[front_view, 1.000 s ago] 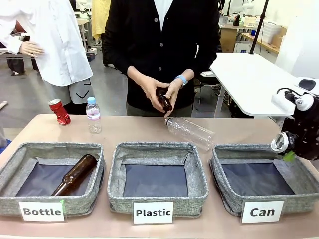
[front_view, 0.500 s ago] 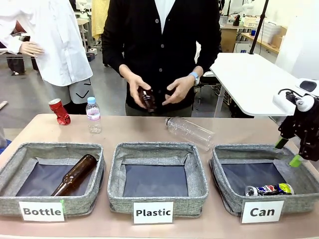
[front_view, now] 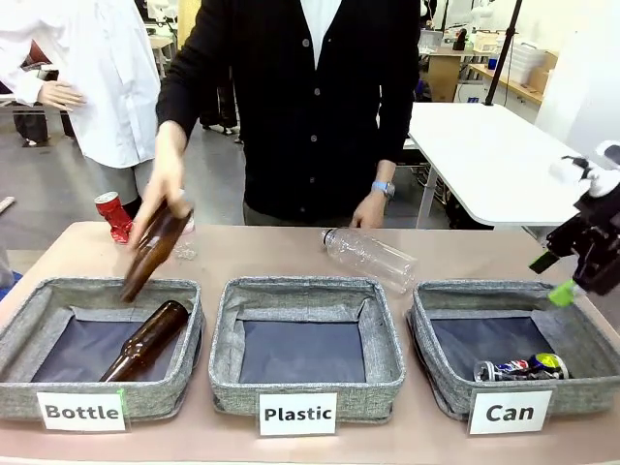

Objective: Sort the can waste into the basket.
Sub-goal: Pick up the can waste from the table and place it in the right Fabric basket.

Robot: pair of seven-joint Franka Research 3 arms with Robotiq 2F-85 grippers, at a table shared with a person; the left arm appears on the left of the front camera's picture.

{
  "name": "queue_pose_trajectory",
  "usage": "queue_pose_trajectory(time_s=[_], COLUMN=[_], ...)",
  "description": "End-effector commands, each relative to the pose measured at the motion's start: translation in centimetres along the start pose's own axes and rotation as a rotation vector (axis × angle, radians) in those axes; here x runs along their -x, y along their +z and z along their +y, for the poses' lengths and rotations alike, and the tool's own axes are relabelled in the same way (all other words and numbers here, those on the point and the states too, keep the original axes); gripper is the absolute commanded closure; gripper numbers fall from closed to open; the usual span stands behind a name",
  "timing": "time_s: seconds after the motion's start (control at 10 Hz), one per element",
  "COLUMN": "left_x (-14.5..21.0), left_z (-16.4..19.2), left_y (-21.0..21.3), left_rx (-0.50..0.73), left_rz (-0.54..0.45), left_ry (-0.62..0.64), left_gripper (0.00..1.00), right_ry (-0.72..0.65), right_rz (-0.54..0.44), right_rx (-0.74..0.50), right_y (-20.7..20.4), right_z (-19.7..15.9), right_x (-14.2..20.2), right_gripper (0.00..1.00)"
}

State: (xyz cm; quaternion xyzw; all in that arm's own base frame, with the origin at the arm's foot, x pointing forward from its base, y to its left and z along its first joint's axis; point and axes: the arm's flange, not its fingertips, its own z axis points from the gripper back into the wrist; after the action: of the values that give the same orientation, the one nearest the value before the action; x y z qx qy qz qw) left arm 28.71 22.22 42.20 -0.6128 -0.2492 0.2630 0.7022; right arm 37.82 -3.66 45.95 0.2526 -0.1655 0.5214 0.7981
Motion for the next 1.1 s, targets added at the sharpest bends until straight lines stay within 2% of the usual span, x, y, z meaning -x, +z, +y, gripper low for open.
queue_pose_trajectory(time_s=[0.0, 0.1, 0.2, 0.4, 0.5, 0.7, 0.9, 1.0], left_x=[0.4, 0.1, -0.7, -2.8, -3.3, -4.3, -4.0, -3.6], left_z=[-4.9, -6.3, -7.5, -8.2, -8.7, -8.9, -8.4, -7.8], left_y=[4.4, 6.6, 9.8, 16.8, 19.7, 22.2, 20.2, 17.6], left_rx=[0.015, 0.008, 0.030, -0.003, 0.001, 0.001, 0.003, 0.009], left_rz=[0.076, 0.132, 0.235, 0.187, 0.141, 0.064, 0.071, 0.050], left_ry=[0.044, 0.074, 0.122, 0.084, 0.059, 0.023, 0.021, 0.007], left_gripper=[0.00, 0.00, 0.00, 0.00, 0.00, 0.00, 0.00, 0.00], right_ry=[-0.440, -0.532, -0.640, -0.830, -0.405, -0.405, -0.405, -0.405], right_rz=[-0.642, -0.804, -0.908, -0.963, -0.483, -0.483, -0.483, -0.483], right_rx=[-0.041, -0.049, -0.113, -0.263, -0.154, -0.154, -0.154, -0.154], right_y=[3.9, 5.4, 6.6, 8.0, 7.3, 7.3, 7.3, 7.3], right_z=[0.0, 0.1, 0.0, -1.4, 0.3, 0.3, 0.3, 0.3], right_x=[0.7, 2.6, 4.6, 8.5, 5.8, 5.8, 5.8, 5.8], right_gripper=[0.00, 0.00, 0.00, 0.00, 0.00, 0.00, 0.00, 0.00])
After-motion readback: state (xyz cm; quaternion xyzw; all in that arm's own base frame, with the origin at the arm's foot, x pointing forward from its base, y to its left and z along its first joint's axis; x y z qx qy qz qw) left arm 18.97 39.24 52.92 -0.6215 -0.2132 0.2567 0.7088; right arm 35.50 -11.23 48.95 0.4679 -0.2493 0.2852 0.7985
